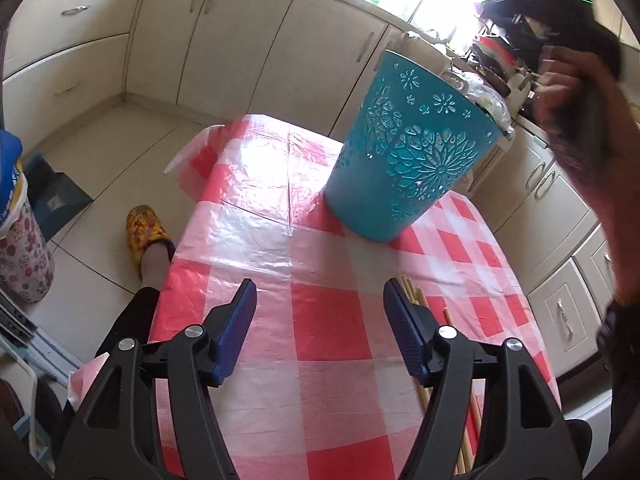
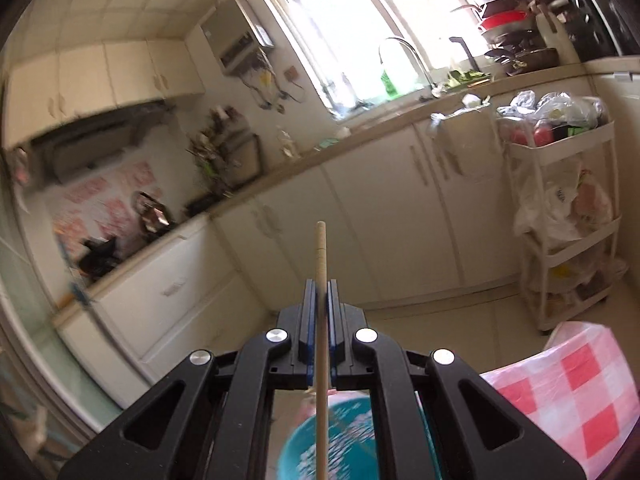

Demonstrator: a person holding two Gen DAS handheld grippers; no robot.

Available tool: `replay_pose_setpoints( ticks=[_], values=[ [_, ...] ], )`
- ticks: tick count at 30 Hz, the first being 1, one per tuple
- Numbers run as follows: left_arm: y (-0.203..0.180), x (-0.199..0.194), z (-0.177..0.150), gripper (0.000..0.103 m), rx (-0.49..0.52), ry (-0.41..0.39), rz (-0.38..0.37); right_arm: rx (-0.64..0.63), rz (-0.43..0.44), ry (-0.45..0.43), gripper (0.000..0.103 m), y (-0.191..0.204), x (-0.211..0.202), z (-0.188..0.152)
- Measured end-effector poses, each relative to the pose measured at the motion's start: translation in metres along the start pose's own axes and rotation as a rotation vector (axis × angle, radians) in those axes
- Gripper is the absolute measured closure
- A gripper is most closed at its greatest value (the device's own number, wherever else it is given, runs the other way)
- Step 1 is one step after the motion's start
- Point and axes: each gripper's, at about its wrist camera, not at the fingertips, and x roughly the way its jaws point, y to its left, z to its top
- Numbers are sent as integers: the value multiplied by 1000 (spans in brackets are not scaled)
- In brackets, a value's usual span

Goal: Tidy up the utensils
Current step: 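Lower the chopstick into the teal basket and open the right tool, then grasp a chopstick with the right tool while the left tool grasps another chopstick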

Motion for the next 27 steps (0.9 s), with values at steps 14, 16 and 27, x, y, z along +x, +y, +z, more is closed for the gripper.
replay_pose_setpoints(
  ticks=[14,16,27],
  values=[
    [7,0,6,39,-57,-7,-18,-103,-72,182,81,3,11,-45],
    [7,0,6,38,-58,-3,-17,-109,-61,180,80,4,-6,-52],
    [2,6,7,31,-32,19,31,-123,-138,293,60,-33,-131,-157]
  ],
)
